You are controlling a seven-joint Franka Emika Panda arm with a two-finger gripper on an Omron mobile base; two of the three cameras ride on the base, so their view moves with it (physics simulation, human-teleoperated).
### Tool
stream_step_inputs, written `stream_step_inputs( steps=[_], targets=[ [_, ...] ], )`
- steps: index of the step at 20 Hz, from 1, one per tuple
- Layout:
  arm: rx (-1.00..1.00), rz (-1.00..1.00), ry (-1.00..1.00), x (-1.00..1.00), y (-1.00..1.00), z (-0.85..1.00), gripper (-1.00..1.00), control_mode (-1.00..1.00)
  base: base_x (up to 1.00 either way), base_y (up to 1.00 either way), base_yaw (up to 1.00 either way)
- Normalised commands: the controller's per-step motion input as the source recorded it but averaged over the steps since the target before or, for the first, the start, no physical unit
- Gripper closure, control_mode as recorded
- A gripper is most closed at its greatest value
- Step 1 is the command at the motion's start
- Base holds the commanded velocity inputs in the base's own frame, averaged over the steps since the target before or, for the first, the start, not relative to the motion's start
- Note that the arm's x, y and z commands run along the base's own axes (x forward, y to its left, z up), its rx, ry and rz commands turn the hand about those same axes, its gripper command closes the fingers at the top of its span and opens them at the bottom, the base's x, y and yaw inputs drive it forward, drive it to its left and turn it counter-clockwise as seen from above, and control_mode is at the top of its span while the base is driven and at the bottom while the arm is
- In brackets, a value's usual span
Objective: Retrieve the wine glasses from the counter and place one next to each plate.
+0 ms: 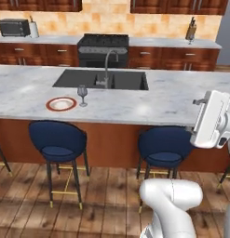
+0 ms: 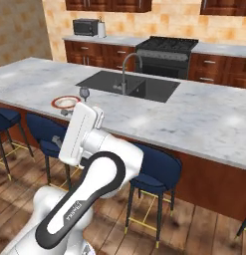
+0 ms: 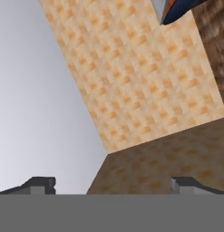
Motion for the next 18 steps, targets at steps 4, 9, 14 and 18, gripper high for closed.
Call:
stream_step_inputs(
  steps=[4,9,14,18],
  targets=[
    [0.0,0.0,0.0,0.0,0.0,0.0,-1.0,1.0,-0.58,-1.0,0.0],
    [0.0,0.0,0.0,0.0,0.0,0.0,-1.0,1.0,-0.52,-1.0,0.0],
    [0.0,0.0,0.0,0.0,0.0,0.0,-1.0,1.0,-0.5,-1.0,0.0],
    [0.0,0.0,0.0,0.0,0.0,0.0,-1.0,1.0,-0.48,-1.0,0.0]
  ],
)
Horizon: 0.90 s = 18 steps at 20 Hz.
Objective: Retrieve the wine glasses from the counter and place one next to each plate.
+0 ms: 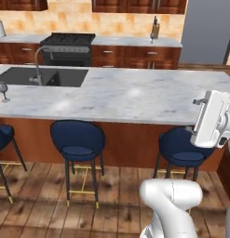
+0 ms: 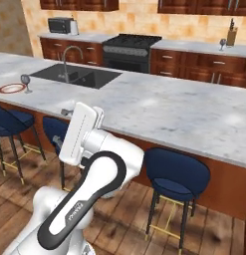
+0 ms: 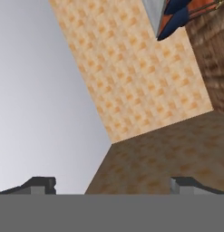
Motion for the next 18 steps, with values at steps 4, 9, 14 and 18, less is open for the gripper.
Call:
stream_step_inputs(
  steps=[4,9,14,18],
  targets=[
    [0.0,0.0,0.0,0.0,0.0,0.0,-1.0,1.0,-0.44,-1.0,0.0],
    [0.0,0.0,0.0,0.0,0.0,0.0,-1.0,1.0,-0.35,-1.0,0.0],
    [0.0,0.0,0.0,0.0,0.0,0.0,-1.0,1.0,-0.3,-1.0,0.0],
    [0.0,0.0,0.0,0.0,0.0,0.0,-1.0,1.0,-0.22,-1.0,0.0]
  ],
)
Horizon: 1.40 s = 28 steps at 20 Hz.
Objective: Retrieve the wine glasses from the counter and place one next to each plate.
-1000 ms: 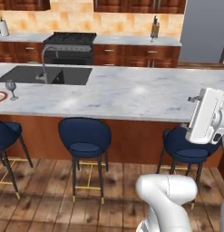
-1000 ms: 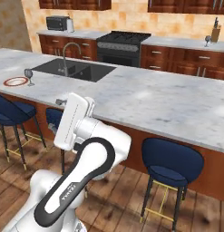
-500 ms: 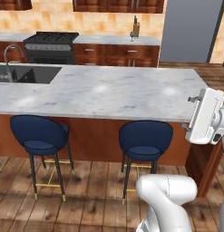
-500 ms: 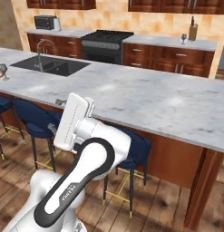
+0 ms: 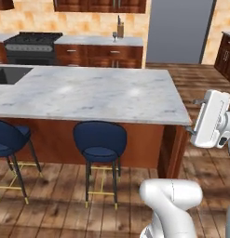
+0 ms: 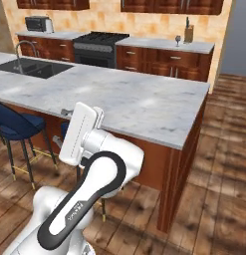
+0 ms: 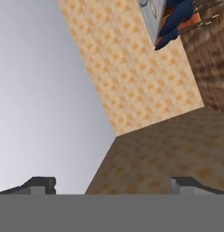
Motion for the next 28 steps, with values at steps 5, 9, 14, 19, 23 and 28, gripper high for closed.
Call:
stream_step_inputs(
  steps=[5,9,14,19,23,28],
  targets=[
    [0.0,0.0,0.0,0.0,0.0,0.0,-1.0,1.0,-0.18,-1.0,0.0],
    [0.0,0.0,0.0,0.0,0.0,0.0,-1.0,1.0,-0.02,-1.0,0.0],
    [0.0,0.0,0.0,0.0,0.0,0.0,-1.0,1.0,0.4,-1.0,0.01],
    [0.0,0.0,0.0,0.0,0.0,0.0,-1.0,1.0,1.0,-1.0,0.04],
    [0.0,0.0,0.0,0.0,0.0,0.0,-1.0,1.0,1.0,-1.0,0.01],
    [0.0,0.0,0.0,0.0,0.0,0.0,-1.0,1.0,1.0,-1.0,0.02]
  ],
)
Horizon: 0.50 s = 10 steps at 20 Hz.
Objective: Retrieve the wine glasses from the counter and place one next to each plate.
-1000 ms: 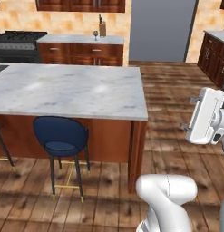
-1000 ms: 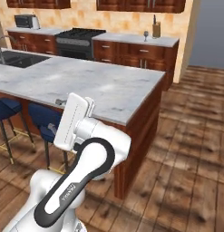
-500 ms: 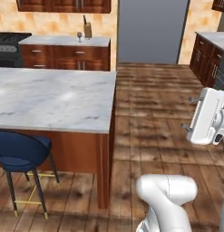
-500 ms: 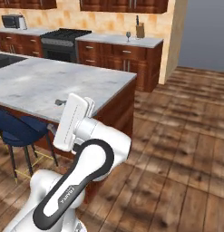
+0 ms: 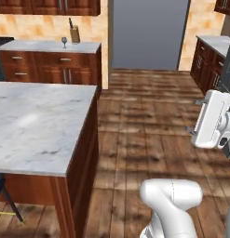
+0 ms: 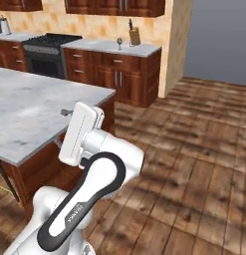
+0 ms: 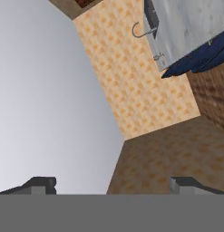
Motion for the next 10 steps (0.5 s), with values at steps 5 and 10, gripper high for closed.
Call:
stream_step_inputs(
  steps=[5,10],
  targets=[
    [0.0,0.0,0.0,0.0,0.0,0.0,-1.0,1.0,1.0,-1.0,0.08],
    [0.0,0.0,0.0,0.0,0.0,0.0,-1.0,1.0,1.0,-0.68,0.06]
  ],
)
